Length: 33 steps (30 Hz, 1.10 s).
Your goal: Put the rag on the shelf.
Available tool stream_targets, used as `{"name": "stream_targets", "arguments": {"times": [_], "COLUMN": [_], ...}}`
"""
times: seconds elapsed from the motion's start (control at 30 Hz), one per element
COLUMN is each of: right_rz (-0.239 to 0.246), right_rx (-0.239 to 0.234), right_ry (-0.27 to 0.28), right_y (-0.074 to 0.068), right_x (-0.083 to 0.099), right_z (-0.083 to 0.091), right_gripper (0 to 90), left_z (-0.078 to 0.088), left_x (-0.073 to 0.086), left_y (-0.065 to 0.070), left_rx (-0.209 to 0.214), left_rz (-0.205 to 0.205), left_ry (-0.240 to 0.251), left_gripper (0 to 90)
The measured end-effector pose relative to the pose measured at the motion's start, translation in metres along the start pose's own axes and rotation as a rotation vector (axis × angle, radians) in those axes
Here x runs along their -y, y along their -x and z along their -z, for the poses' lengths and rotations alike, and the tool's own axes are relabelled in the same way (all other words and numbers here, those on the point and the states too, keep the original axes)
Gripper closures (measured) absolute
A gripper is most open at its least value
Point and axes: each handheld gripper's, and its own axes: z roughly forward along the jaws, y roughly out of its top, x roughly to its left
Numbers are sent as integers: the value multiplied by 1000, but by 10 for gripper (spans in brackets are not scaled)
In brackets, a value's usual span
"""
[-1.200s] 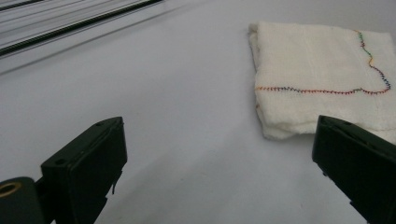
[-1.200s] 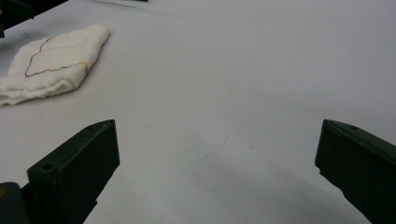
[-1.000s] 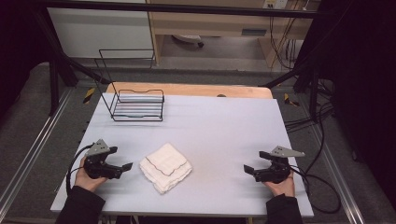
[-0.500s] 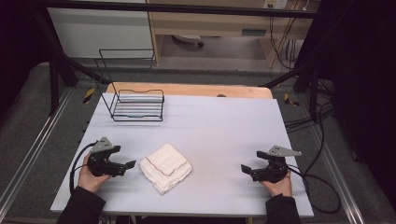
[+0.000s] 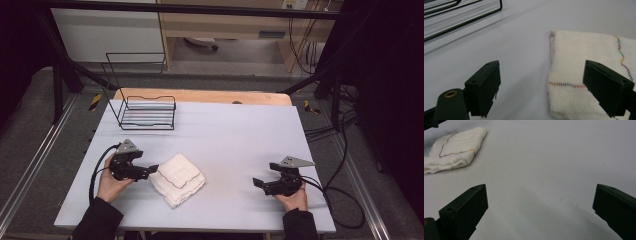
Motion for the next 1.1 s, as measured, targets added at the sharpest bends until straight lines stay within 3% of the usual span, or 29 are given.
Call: {"name": "stream_targets", "arguments": {"times": [0.2, 0.43, 0.53, 0.7, 1.1], "right_rz": [1, 3, 5, 4, 10], "right_rx": [-2, -1, -1, 0, -3], "right_ry": [0, 0, -2, -3, -5], "right_y": [0, 0, 0, 0, -1], "right_x": [0, 0, 1, 0, 0], "right_z": [-1, -2, -2, -1, -2], "right_gripper": [4, 5, 5, 4, 5], "left_z": [-21, -42, -50, -62, -70], "left_x": [-15, -22, -26, -29, -31], "left_y": [4, 7, 9, 12, 17], "left_rx": [14, 29, 27, 45, 77], "left_rz": [9, 25, 10, 18, 9], "left_ry": [-22, -31, -64, -79, -96], "left_gripper": [225, 304, 362, 447, 628]}}
